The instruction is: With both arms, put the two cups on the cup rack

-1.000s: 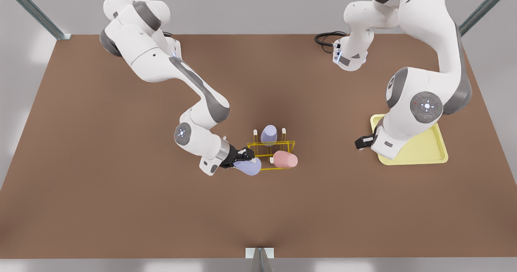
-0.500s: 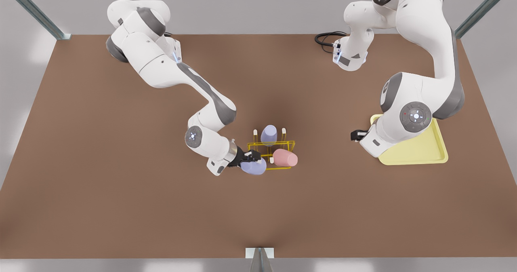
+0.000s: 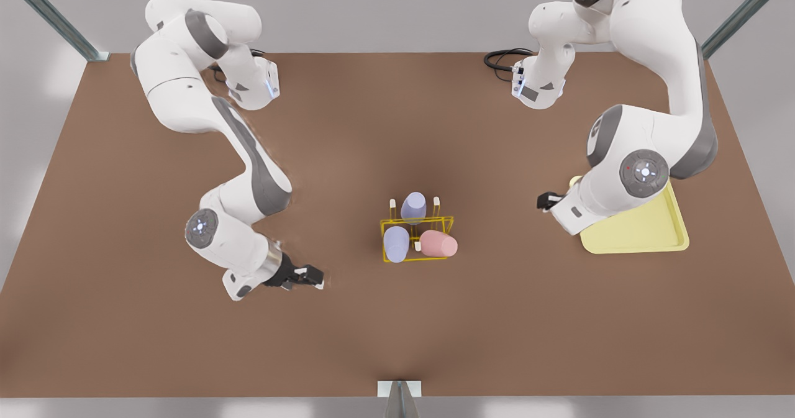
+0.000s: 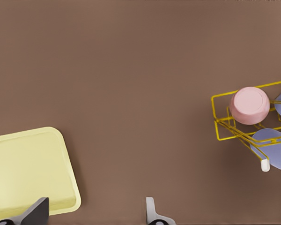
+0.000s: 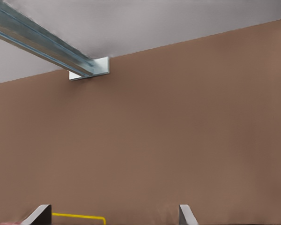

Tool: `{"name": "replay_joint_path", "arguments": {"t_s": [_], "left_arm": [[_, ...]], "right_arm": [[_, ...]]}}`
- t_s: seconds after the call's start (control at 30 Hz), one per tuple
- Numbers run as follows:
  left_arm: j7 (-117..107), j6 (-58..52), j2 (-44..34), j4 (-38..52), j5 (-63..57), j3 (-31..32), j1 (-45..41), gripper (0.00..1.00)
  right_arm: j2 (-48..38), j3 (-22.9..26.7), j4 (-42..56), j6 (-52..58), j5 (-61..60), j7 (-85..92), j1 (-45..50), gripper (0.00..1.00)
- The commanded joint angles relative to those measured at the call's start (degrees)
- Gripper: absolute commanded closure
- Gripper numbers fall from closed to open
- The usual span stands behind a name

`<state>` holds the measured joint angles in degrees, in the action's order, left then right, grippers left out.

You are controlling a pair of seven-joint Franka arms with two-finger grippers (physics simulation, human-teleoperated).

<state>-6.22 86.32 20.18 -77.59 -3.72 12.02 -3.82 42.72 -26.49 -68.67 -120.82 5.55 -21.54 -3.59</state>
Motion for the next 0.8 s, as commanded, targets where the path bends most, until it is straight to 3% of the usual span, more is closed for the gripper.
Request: {"name": "replay_joint_path", "arguments": {"t_s": [0.0, 0.03, 0.07, 0.33, 0.4, 0.57, 0.6, 0.63, 0.67, 0.77], "left_arm": [[4.6, -1.7, 0.0, 0.2, 2.6, 0.1, 0.0, 0.00], [4.8, -1.6, -0.1, 0.2, 2.5, 0.1, 0.2, 0.00], [4.8, -1.7, -0.1, 0.2, 2.5, 0.1, 0.2, 0.00], [4.6, -3.9, -0.6, 1.3, 2.1, 0.6, 0.1, 0.00], [4.7, -4.2, -0.8, 1.4, 2.1, 0.6, 0.2, 0.00], [4.6, -5.4, -0.8, 1.7, 2.1, 0.5, 0.4, 0.00], [4.6, -5.4, -0.8, 1.7, 1.8, 0.5, 0.4, 0.00], [4.7, -5.5, -0.8, 1.7, 1.4, 0.5, 0.4, 0.00], [4.6, -5.5, -0.8, 1.7, 1.4, 0.6, 0.4, 0.00], [4.6, -5.6, -0.8, 1.7, 1.4, 0.6, 0.4, 0.00]], "right_arm": [[-0.6, 0.1, 0.1, 20.4, 17.4, 19.7, -6.8, 0.00], [-1.3, -0.1, 0.4, 20.4, 17.6, 33.9, -14.4, 0.00], [-5.0, 1.2, -0.4, 21.1, 17.4, 35.5, -15.9, 0.00], [-24.5, 1.4, -0.8, 40.0, 7.8, 35.0, -17.8, 0.00], [-25.0, 1.5, -0.1, 44.2, 6.6, 31.8, -17.8, 0.00], [-24.5, 2.8, 1.5, 43.6, 5.4, 30.8, -15.8, 0.00], [-26.5, 9.1, 0.6, 43.4, 3.3, 31.0, -11.2, 0.00], [-31.2, 13.0, -6.9, 38.8, 0.6, 30.9, -9.1, 0.00], [-33.3, 13.1, -11.0, 35.8, 0.4, 30.5, -9.1, 0.00], [-33.3, 13.2, -11.0, 35.6, 0.5, 30.5, -9.0, 0.00]]}}
